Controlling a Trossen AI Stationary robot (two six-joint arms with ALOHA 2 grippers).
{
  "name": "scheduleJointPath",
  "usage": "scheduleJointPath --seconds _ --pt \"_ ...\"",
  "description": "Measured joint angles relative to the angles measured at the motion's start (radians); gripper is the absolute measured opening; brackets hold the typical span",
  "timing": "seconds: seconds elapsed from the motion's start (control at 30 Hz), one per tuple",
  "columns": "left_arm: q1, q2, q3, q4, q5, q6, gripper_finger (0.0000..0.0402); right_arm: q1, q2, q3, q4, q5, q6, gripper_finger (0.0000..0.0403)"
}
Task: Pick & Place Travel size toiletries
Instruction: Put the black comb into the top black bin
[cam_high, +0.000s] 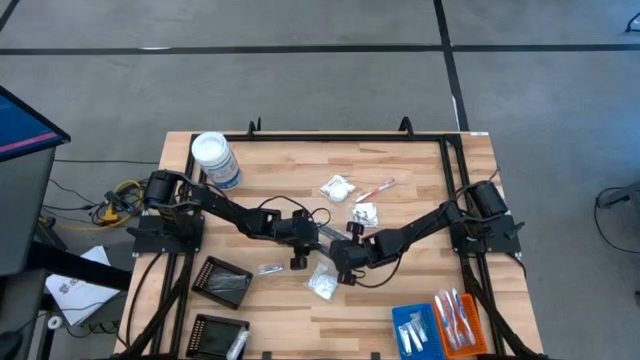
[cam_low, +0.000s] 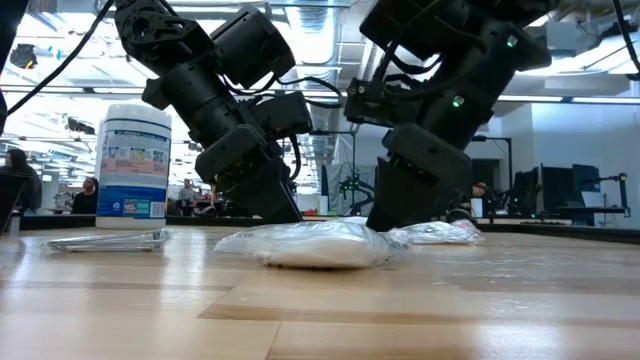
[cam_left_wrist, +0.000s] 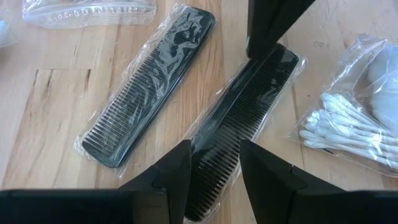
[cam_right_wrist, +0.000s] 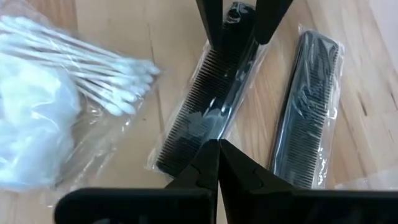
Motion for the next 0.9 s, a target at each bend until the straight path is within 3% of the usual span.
scheduleJointPath --seconds 0.37,0.63,0.9 --pt "0.0 -0.007 0.0 -0.001 0.0 0.0 0.0131 -0.001 0.0 -0.004 -0.001 -0.022 0.008 0.0" --pt "-0.017 -0.133 -0.004 0.002 -0.001 0.0 0.0131 -0.009 0.017 -0.001 0.009 -0.027 0.013 0.0" --pt "-0.098 -0.157 -0.034 0.002 -0.046 0.181 0.0131 -0.059 0.064 0.007 0.025 -0.117 0.083 0.0"
